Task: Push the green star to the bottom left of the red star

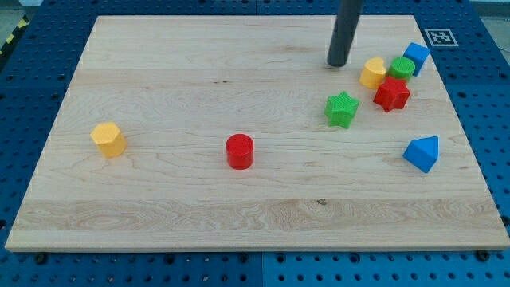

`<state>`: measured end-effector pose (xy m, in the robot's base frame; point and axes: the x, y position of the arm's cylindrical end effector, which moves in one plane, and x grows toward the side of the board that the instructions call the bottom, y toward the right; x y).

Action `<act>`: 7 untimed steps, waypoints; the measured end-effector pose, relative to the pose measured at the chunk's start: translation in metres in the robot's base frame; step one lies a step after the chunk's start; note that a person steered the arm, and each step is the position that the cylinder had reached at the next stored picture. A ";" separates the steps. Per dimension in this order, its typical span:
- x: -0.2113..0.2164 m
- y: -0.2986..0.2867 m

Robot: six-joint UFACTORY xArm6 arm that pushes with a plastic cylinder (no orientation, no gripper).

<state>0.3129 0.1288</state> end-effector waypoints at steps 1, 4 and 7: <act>0.044 0.052; 0.096 -0.011; 0.112 -0.088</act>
<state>0.4249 0.0412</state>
